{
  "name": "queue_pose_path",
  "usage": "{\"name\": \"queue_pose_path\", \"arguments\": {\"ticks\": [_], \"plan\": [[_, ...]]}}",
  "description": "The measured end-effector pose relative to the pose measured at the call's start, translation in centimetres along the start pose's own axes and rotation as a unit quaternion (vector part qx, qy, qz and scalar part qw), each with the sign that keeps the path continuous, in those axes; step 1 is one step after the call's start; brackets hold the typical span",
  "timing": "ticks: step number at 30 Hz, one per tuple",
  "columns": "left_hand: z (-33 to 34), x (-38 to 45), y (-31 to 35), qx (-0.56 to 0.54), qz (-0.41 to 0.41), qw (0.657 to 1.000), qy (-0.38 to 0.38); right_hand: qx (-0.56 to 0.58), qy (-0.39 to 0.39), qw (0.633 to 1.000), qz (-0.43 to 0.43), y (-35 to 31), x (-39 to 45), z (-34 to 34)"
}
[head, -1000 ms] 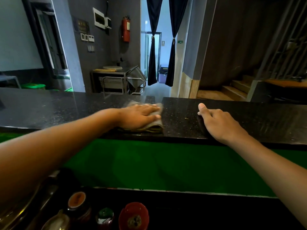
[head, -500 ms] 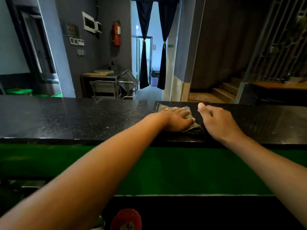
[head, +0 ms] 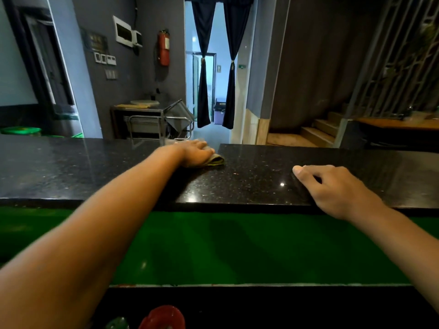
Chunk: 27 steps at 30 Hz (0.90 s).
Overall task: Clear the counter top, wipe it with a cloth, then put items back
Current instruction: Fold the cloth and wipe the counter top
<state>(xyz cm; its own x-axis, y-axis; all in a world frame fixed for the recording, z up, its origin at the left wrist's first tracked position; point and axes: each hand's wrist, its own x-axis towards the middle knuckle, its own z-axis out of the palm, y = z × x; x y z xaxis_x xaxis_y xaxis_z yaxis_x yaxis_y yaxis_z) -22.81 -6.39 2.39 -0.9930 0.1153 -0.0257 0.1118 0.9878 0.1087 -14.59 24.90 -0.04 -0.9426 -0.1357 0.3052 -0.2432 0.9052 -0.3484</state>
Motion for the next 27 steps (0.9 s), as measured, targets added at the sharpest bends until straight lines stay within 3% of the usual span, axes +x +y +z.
{"name": "queue_pose_path", "arguments": {"ticks": [5,9,13,18,20,23,27], "plan": [[1.2,-2.6,9.3,0.022,0.138,0.99,-0.004,-0.007,0.004,1.0,-0.018,0.0,0.0,-0.1],[2.2,-7.8,10.5,0.024,0.222,0.975,0.011,-0.037,-0.114,0.991,-0.067,0.8,0.7,-2.3],[1.1,-10.9,4.4,-0.006,0.158,0.987,-0.007,-0.047,-0.17,0.983,-0.047,5.3,1.0,-4.6],[0.3,-7.2,-0.4,0.009,-0.055,0.998,0.012,-0.043,-0.116,0.99,-0.064,8.0,0.3,-3.2],[0.3,-4.7,1.4,0.01,-0.086,0.996,0.028,-0.028,-0.079,0.994,-0.067,8.0,0.2,-3.5],[1.2,-2.4,8.7,0.003,-0.014,0.999,0.032,0.024,-0.014,0.992,-0.125,8.0,-0.2,-3.6],[2.7,-1.7,20.4,-0.008,0.126,0.992,0.019,0.107,-0.013,0.988,-0.112,8.4,-0.2,-3.7]]}}
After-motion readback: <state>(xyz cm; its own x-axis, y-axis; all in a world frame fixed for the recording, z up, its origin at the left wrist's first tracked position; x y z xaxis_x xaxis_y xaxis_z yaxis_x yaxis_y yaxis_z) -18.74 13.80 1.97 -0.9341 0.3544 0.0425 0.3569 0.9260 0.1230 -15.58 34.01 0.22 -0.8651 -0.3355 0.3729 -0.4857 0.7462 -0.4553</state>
